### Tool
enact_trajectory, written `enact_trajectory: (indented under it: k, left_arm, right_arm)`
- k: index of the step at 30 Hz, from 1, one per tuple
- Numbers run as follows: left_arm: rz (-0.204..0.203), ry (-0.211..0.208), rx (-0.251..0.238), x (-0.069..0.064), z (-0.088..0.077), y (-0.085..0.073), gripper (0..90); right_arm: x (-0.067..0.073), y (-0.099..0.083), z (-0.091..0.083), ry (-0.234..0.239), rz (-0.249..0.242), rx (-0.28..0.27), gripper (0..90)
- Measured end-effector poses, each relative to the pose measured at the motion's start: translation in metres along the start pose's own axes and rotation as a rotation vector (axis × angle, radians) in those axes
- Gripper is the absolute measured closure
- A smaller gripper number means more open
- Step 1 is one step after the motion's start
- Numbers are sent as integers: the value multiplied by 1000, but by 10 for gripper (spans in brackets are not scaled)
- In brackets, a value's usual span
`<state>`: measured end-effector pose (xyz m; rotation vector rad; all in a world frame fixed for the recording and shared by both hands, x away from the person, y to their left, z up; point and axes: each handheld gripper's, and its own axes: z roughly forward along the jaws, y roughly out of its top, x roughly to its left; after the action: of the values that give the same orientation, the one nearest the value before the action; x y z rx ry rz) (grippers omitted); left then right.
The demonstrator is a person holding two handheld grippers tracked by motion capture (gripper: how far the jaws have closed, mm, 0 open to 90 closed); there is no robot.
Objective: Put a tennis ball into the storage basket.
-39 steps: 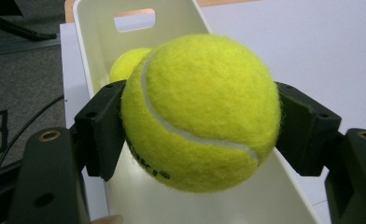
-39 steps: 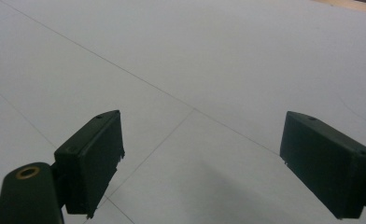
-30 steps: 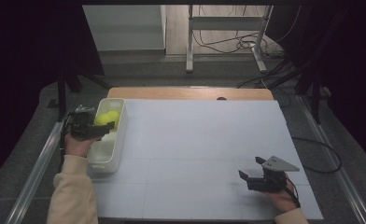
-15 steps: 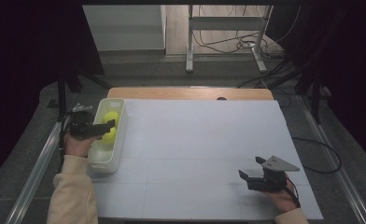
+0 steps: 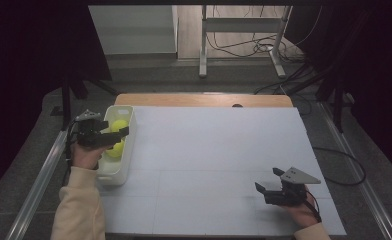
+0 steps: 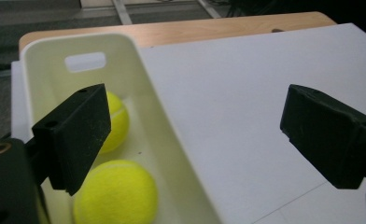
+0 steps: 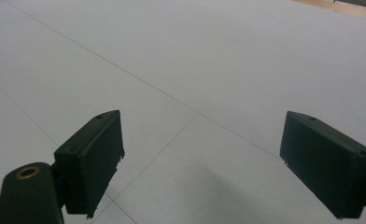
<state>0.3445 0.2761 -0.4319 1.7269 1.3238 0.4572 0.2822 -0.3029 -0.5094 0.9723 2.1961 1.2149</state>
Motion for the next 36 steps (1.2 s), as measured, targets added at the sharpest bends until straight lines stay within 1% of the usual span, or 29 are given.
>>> enact_trajectory:
  k: [2,3,6,8,11,14,15,18,20,23,25,28,33,36]
  left_arm:
    - [19,-11,-14,-7,-2,2,100]
    - [19,-11,-14,-7,-2,2,101]
    - [38,-36,-34,-17,-5,2,100]
    - [58,-49,-40,-20,-7,2,99]
    - [77,-83,-48,-29,-9,0,98]
    - [90,-107,-58,-37,-9,-3,98]
    - [90,-107,-58,-37,-9,-3,98]
    - [103,-124,-57,-42,-8,-7,95]
    - [103,-132,-55,-44,-7,-9,95]
    - [101,-133,-53,-45,-6,-11,95]
    - [101,-143,-51,-46,-6,-14,95]
    - [118,-163,-39,-50,-5,-19,95]
    - [145,-190,-26,-61,-3,-30,96]
    - [153,-217,-27,-69,-3,-35,97]
  right_arm:
    - [0,1,-1,2,-3,-6,142]
    - [0,1,-1,2,-3,-6,142]
    - [0,1,0,5,-4,-6,142]
    - [0,1,0,7,-5,-4,142]
    - [0,1,1,10,-6,-6,142]
    - [1,2,1,7,-8,-3,142]
    - [1,2,1,7,-8,-3,142]
    - [1,2,3,10,-12,-2,142]
    - [2,2,3,11,-15,0,142]
    - [1,2,3,9,-12,-1,142]
    - [1,2,2,9,-11,-3,142]
    - [2,2,2,7,-15,1,142]
    - [3,1,1,-2,-16,7,142]
    - [3,1,0,-4,-16,6,142]
